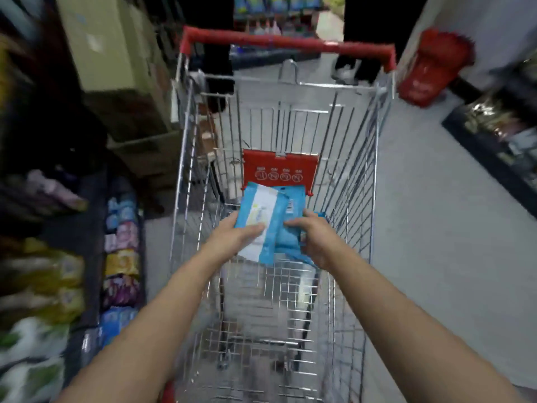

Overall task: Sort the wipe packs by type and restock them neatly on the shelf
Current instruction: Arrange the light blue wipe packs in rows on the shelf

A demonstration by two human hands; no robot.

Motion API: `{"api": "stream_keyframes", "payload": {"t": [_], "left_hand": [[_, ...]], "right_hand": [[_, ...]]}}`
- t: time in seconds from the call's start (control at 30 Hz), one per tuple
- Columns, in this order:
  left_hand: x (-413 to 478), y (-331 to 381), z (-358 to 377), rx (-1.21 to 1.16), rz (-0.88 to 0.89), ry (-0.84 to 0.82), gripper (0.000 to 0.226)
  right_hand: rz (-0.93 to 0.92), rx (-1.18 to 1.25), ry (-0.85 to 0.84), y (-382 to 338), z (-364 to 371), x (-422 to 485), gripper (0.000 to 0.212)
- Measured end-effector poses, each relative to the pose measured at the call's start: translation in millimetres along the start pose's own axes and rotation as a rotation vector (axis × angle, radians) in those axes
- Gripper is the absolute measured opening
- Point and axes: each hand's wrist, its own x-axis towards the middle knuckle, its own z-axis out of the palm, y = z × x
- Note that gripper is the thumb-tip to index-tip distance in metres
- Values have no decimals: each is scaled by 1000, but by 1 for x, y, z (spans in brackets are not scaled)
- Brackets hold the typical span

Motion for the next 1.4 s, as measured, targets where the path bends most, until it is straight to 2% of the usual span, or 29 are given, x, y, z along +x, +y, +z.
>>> {"api": "stream_keyframes", "payload": {"t": [0.1,0.2,0.27,0.33,0.43,0.47,0.5,0.63,0.73,0.8,0.9,0.97,1.03,1.1,1.2,1.33,1.4], "left_hand": [[-49,36,-4,-59,92,115,28],[-106,62,-14,-54,210,268,35],[-153,74,-23,-32,267,393,41],[-200,76,-32,-46,325,513,67],[-285,71,-51,-12,351,683,112],[-316,69,-56,32,333,742,117],[-345,65,-60,74,326,801,112],[-467,50,-74,198,199,1084,48],[-554,21,-83,122,109,1255,37],[-605,-1,-85,-1,141,1391,37],[-670,-31,-91,-148,241,1662,29],[-707,-49,-101,-169,244,1770,34],[-742,-68,-116,-120,197,1822,42],[-778,-87,-135,6,73,1868,43],[-828,-115,-166,137,-128,1822,45],[-868,-137,-204,309,-309,1723,64],[-877,-146,-224,442,-383,1694,60]], "right_hand": [[-70,38,-205,-44,24,-43,35],[-67,-12,-460,-74,51,-82,54],[-73,-66,-586,-86,76,-104,58],[-77,-135,-692,-88,104,-131,58],[-57,-190,-880,-75,150,-179,40],[-43,-214,-949,-68,166,-196,40],[-27,-235,-1010,-60,182,-214,41],[59,-310,-1185,-20,247,-285,33],[110,-398,-1345,13,289,-342,39],[145,-437,-1432,36,313,-378,37],[184,-468,-1497,74,353,-426,40],[166,-493,-1534,99,385,-457,43],[105,-525,-1579,124,419,-486,47],[33,-552,-1585,148,456,-512,48],[-72,-559,-1531,185,508,-542,40],[-196,-557,-1462,230,567,-573,42],[-244,-543,-1434,249,590,-584,40]]}}
